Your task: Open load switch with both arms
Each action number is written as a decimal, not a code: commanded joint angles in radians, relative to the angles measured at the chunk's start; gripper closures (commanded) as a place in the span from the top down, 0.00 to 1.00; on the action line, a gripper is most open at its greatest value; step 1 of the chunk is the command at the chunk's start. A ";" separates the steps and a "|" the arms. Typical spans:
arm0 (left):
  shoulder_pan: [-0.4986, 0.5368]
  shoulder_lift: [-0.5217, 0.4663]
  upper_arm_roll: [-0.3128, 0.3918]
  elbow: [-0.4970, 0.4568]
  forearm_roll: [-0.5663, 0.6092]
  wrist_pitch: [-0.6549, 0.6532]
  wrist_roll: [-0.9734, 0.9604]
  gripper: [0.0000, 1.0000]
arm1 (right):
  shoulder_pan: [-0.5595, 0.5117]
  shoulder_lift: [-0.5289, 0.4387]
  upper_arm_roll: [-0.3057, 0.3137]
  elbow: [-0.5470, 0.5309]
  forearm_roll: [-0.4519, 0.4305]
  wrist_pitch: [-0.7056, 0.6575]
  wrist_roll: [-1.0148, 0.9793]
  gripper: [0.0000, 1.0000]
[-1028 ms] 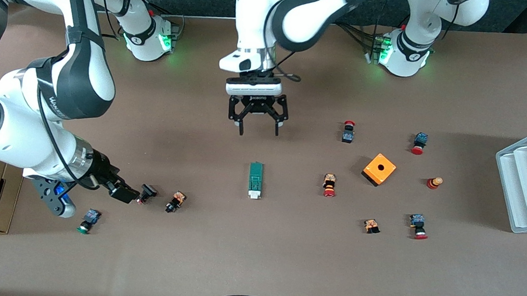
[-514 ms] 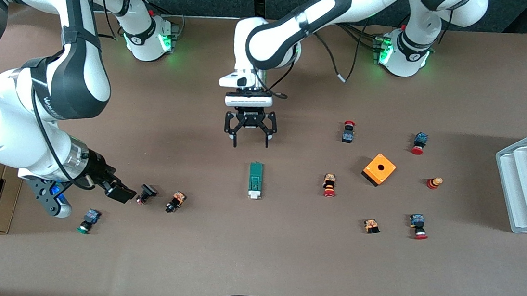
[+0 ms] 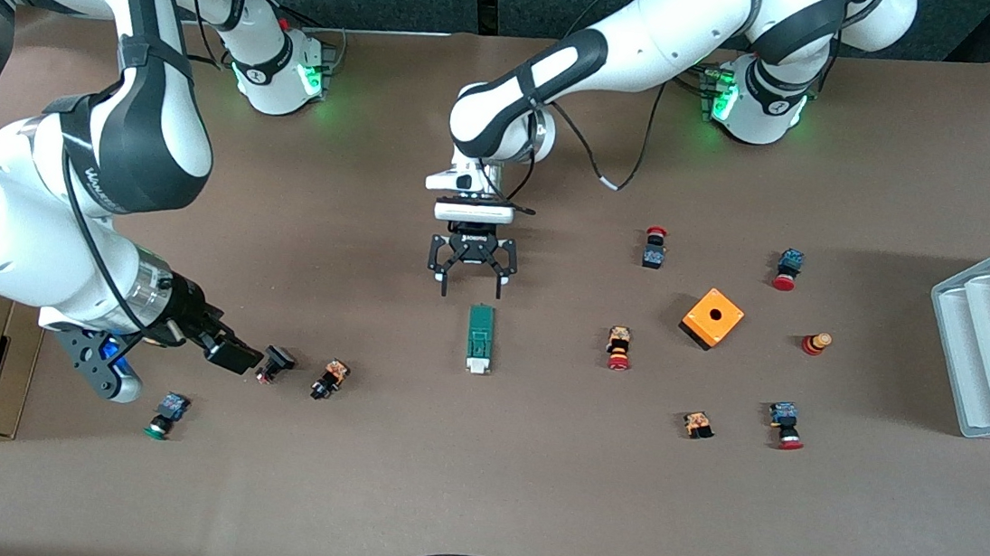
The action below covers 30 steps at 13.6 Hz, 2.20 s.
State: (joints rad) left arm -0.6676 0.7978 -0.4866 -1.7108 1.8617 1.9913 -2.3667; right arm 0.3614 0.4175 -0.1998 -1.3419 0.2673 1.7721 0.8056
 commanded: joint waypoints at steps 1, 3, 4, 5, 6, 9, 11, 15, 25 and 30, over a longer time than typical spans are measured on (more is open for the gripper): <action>-0.013 0.043 0.008 0.020 0.079 -0.036 -0.077 1.00 | 0.005 -0.005 -0.003 0.009 0.033 -0.022 0.007 0.99; -0.015 0.060 0.013 0.020 0.111 -0.036 -0.109 1.00 | 0.024 0.010 -0.001 0.012 0.029 -0.007 0.076 0.99; -0.015 0.067 0.013 0.020 0.129 -0.037 -0.124 1.00 | 0.045 0.024 -0.001 0.012 0.029 0.019 0.116 0.99; -0.013 0.081 0.014 0.020 0.152 -0.040 -0.138 1.00 | 0.063 0.036 -0.001 0.012 0.029 0.045 0.156 0.99; -0.012 0.098 0.014 0.023 0.175 -0.055 -0.146 1.00 | 0.079 0.053 -0.001 0.013 0.029 0.062 0.196 0.99; -0.007 0.152 0.016 0.040 0.226 -0.088 -0.148 1.00 | 0.106 0.101 0.012 0.018 0.039 0.118 0.314 0.99; -0.004 0.156 0.042 0.039 0.232 -0.088 -0.147 1.00 | 0.119 0.151 0.022 0.044 0.082 0.139 0.397 0.99; -0.010 0.201 0.053 0.057 0.269 -0.130 -0.151 1.00 | 0.211 0.274 0.010 0.098 0.087 0.187 0.590 0.99; -0.063 0.219 0.048 0.054 0.255 -0.210 -0.200 1.00 | 0.358 0.501 -0.058 0.214 0.191 0.331 1.044 0.98; -0.063 0.238 0.045 0.059 0.258 -0.212 -0.194 0.99 | 0.424 0.569 -0.076 0.216 0.204 0.401 1.138 0.96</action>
State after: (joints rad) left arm -0.7198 1.0190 -0.4396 -1.6780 2.1171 1.7998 -2.5538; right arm 0.7593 0.9345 -0.2419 -1.1777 0.4366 2.1566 1.9137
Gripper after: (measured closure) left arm 0.000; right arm 0.022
